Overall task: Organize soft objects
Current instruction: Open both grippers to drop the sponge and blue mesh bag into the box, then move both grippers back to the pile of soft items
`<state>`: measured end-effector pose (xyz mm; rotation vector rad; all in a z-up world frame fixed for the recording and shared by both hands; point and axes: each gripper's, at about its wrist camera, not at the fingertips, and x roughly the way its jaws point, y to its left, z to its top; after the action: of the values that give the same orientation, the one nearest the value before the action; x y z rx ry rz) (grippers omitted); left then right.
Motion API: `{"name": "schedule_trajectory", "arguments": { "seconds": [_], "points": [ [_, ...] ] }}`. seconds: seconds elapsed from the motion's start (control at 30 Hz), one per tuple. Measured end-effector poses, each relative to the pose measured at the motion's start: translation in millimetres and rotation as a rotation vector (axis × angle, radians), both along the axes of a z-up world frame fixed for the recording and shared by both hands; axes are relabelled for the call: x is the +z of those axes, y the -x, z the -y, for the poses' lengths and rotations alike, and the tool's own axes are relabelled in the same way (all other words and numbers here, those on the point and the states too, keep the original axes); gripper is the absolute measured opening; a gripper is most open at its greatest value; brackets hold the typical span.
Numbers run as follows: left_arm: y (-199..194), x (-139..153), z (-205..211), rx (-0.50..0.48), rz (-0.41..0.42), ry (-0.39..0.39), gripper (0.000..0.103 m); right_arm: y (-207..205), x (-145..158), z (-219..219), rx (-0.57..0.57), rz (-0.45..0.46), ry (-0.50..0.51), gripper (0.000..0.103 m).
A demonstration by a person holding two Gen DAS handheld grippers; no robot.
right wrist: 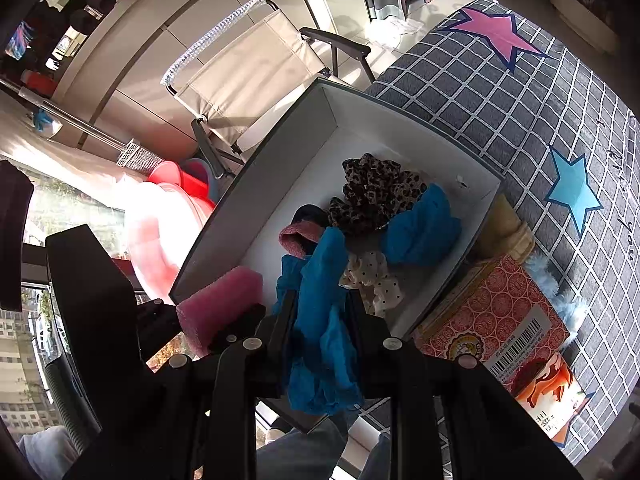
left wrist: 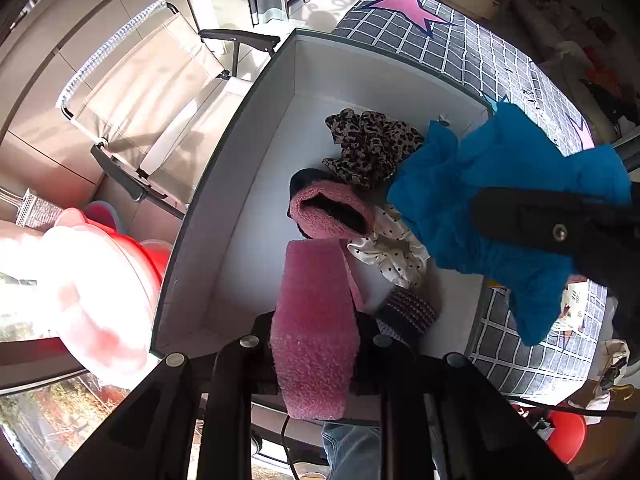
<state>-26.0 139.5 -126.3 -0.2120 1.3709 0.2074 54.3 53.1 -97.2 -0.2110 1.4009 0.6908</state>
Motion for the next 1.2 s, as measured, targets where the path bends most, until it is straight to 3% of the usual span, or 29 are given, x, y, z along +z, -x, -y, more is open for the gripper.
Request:
{"name": "schedule_trajectory", "arguments": {
  "seconds": [0.17,0.23,0.27,0.3,0.33,0.4,0.5,0.67,0.87,1.07,1.2],
  "points": [
    [0,-1,0,-0.002,-0.003,0.006,0.023,0,0,0,-0.001,-0.001,-0.001,0.025],
    [-1,-3,0,-0.001,-0.013,0.010,0.033,0,-1,-1,0.003,0.000,-0.004,0.026],
    [-1,-3,0,0.000,-0.017,0.012,0.052,1,-1,-1,0.006,-0.001,-0.005,0.026],
    [-1,-4,0,-0.001,-0.019,0.015,0.071,1,-1,-1,0.008,-0.001,-0.007,0.030],
    [0,-4,0,0.005,-0.019,0.024,0.078,1,-2,0,0.007,0.002,-0.006,0.044],
    [0,-6,-3,0.020,-0.031,0.042,0.083,0,-1,3,-0.005,0.019,0.020,0.060],
    [-3,-14,-5,0.029,-0.076,0.008,0.093,-5,0,11,-0.036,0.034,0.032,0.088],
    [-3,-9,-6,0.057,-0.050,0.054,0.093,-14,17,33,-0.092,0.107,0.029,0.090],
    [-11,4,-3,0.066,-0.019,0.129,0.093,-55,34,98,-0.285,0.134,0.017,0.090],
    [-21,13,8,0.068,-0.025,0.159,0.093,-91,-6,164,-0.446,0.021,0.117,0.090],
    [-26,16,15,0.069,-0.044,0.169,0.093,-102,-44,191,-0.484,-0.067,0.165,0.090]
  ]
}}
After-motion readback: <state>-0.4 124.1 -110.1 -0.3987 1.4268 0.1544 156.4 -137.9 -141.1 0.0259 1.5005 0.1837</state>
